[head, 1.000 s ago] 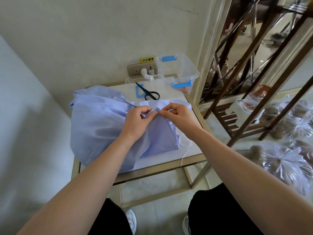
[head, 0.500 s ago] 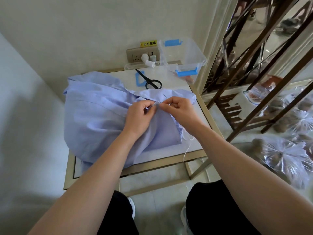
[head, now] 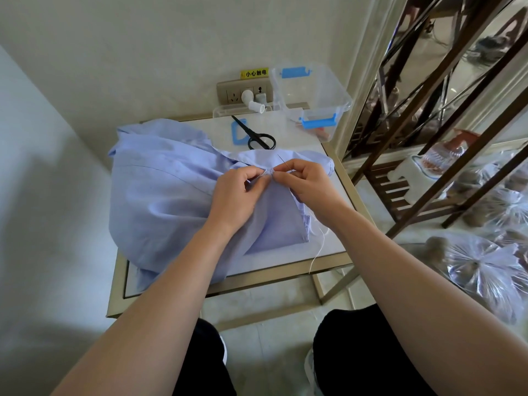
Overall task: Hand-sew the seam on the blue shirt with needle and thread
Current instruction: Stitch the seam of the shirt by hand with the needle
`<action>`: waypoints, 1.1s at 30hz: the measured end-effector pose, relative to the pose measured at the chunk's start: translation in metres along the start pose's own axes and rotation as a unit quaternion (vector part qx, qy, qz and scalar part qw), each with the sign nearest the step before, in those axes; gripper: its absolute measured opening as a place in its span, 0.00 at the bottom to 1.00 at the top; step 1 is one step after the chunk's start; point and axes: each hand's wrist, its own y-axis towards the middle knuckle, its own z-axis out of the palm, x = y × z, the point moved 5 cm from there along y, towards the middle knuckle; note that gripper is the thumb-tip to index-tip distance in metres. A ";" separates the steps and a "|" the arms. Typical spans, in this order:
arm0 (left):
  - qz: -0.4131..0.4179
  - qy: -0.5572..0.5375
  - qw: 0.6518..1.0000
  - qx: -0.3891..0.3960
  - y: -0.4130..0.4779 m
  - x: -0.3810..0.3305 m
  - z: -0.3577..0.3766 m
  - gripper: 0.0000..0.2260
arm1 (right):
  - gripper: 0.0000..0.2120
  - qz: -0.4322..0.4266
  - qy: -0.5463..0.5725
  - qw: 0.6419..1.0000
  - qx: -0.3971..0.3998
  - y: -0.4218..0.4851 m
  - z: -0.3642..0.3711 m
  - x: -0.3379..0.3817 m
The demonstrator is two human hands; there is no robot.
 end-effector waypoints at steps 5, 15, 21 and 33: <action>-0.001 0.022 1.000 0.011 0.003 0.002 0.000 0.14 | 0.04 -0.004 0.000 1.000 -0.003 0.000 0.003 0.004; -0.030 -0.061 0.994 -0.081 -0.004 -0.003 -0.019 0.05 | 0.05 -0.034 -0.050 0.998 -0.005 -0.003 0.012 0.016; -0.038 -0.116 0.990 -0.071 -0.011 -0.002 -0.021 0.04 | 0.06 -0.050 -0.069 0.996 -0.002 -0.012 0.013 0.023; 0.001 -0.121 0.990 -0.072 -0.015 -0.012 -0.023 0.07 | 0.05 -0.093 -0.076 0.993 -0.022 -0.019 0.010 0.027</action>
